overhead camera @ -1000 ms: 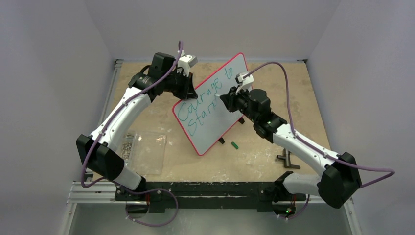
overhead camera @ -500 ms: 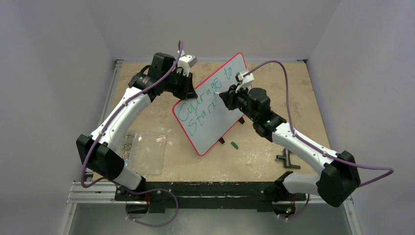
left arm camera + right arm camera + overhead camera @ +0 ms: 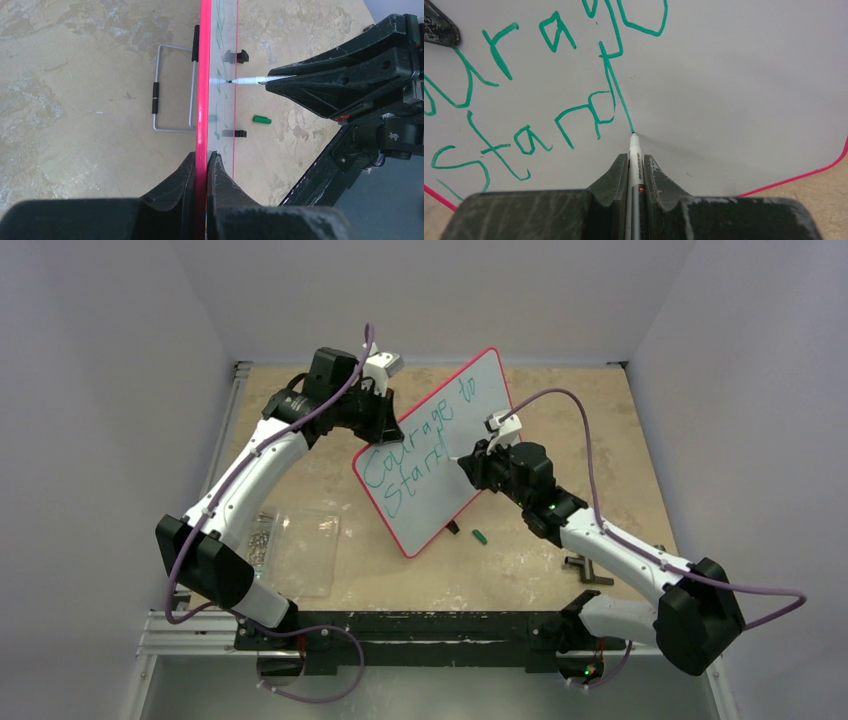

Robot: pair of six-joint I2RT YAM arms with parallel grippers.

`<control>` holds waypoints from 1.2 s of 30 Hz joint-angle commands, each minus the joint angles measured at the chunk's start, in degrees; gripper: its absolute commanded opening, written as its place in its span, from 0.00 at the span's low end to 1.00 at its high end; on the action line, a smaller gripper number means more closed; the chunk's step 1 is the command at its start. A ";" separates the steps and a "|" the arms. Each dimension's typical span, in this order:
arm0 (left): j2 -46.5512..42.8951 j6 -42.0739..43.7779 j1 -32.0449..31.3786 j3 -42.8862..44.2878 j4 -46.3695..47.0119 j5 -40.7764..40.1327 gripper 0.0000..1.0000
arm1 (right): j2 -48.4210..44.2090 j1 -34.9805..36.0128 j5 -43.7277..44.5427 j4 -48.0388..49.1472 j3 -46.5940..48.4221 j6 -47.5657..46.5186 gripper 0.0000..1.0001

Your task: Write a sentence on the whiteboard

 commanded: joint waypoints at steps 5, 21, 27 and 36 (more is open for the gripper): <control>-1.51 4.98 0.76 -0.41 -3.47 -10.81 0.00 | -2.80 0.15 1.07 -1.68 1.82 0.82 0.00; -2.49 5.03 0.71 -0.81 -3.21 -11.13 0.00 | -6.46 0.14 -4.67 -6.49 12.91 17.75 0.00; -2.15 5.07 0.71 -0.71 -3.25 -11.29 0.00 | -6.69 0.14 -4.83 -6.79 19.06 30.32 0.00; -1.38 5.11 0.71 -0.34 -3.61 -11.86 0.00 | -5.23 0.07 -1.80 -12.02 27.63 48.23 0.00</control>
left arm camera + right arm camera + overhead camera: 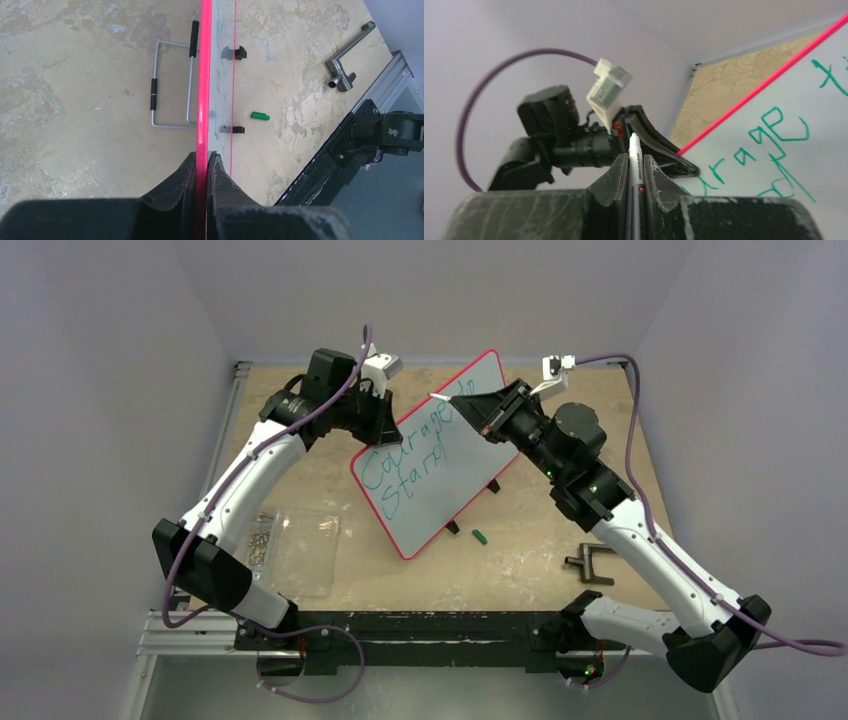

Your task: Write a sentence on the whiteboard

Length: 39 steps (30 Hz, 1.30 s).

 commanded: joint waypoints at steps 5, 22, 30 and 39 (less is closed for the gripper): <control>-0.34 5.06 0.78 -0.06 -2.66 -11.85 0.00 | 1.92 0.03 0.41 -3.69 6.65 13.43 0.00; -1.01 4.99 0.84 -0.15 -2.53 -11.41 0.00 | 3.50 0.11 -0.09 -4.77 8.01 15.50 0.00; -0.88 5.16 0.78 -0.15 -2.61 -11.80 0.00 | -2.15 0.07 3.60 1.25 -3.10 -4.81 0.00; -0.49 5.15 0.78 -0.15 -2.61 -11.59 0.00 | -5.39 0.07 4.66 -1.91 -12.31 -20.12 0.00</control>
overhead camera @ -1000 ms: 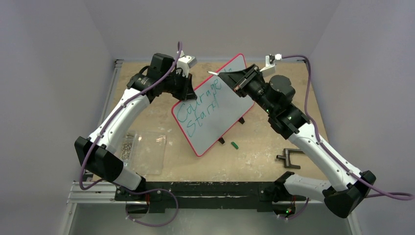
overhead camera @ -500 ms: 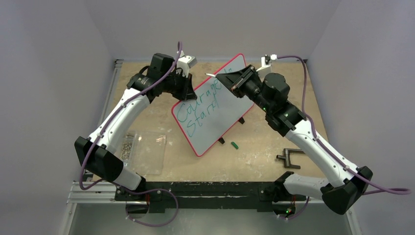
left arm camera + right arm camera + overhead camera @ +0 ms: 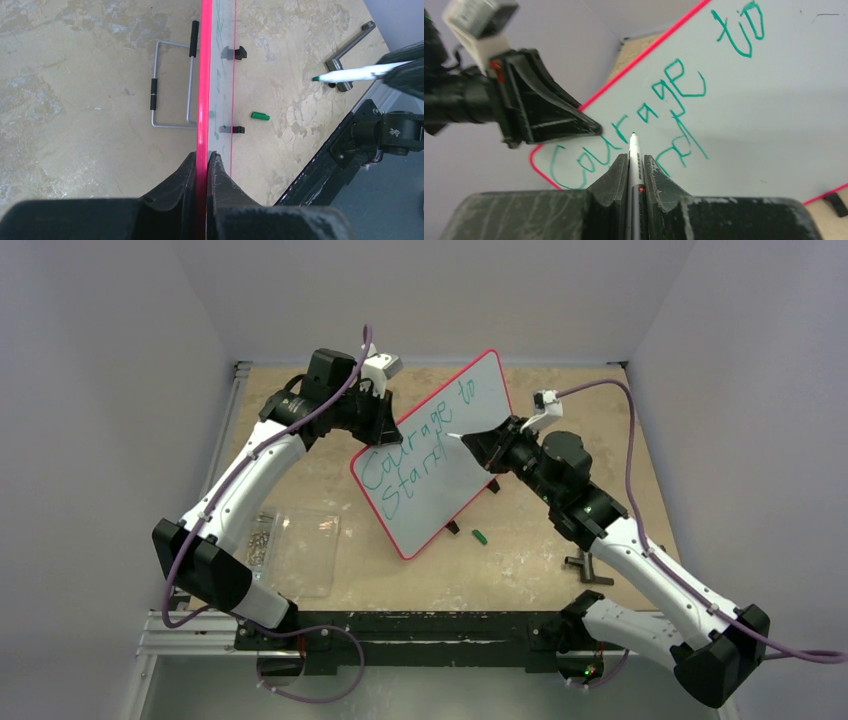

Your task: Write a sentence on the whiteboard

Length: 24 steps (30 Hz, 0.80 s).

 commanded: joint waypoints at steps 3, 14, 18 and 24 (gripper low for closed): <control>-0.67 5.07 0.82 -0.08 -2.67 -11.71 0.00 | 0.33 0.05 -3.48 -0.88 -4.03 -12.93 0.00; -0.63 5.06 0.78 -0.15 -2.69 -11.93 0.00 | 1.85 1.93 -14.55 12.17 -18.19 -16.94 0.00; -0.54 5.05 0.82 -0.15 -2.69 -12.04 0.00 | 3.04 4.72 -13.97 15.41 -20.03 -17.69 0.00; -0.63 5.16 0.78 -0.15 -2.69 -12.21 0.00 | 6.29 8.64 -13.46 18.33 -19.68 -19.03 0.00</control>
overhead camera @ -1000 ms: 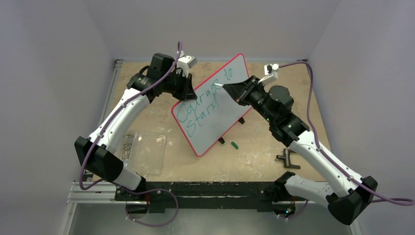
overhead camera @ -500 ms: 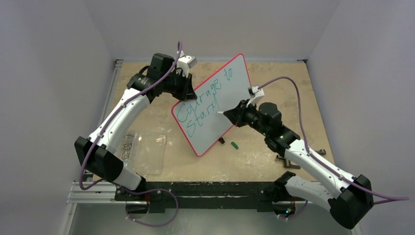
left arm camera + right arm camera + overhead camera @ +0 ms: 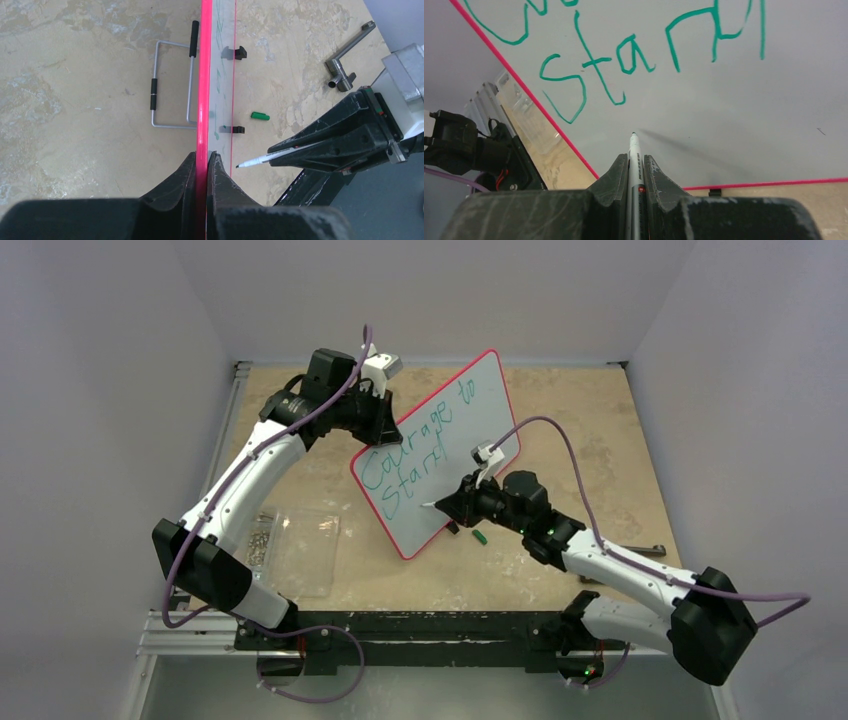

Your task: Write a sentence on the whiteboard

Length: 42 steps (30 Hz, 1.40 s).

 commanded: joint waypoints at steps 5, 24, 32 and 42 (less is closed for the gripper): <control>-0.58 5.15 0.78 -0.15 -2.69 -12.18 0.00 | 3.74 2.96 -0.81 8.39 0.97 -2.17 0.00; -0.71 5.10 0.86 -0.15 -2.64 -12.00 0.00 | 2.76 3.18 10.01 5.87 0.93 -1.48 0.00; -0.76 5.16 0.80 -0.15 -2.69 -11.90 0.00 | 0.71 3.18 13.54 2.26 2.33 -1.05 0.00; -1.05 5.16 0.78 -0.15 -2.64 -11.97 0.00 | -0.23 3.18 7.41 3.25 4.47 -2.87 0.00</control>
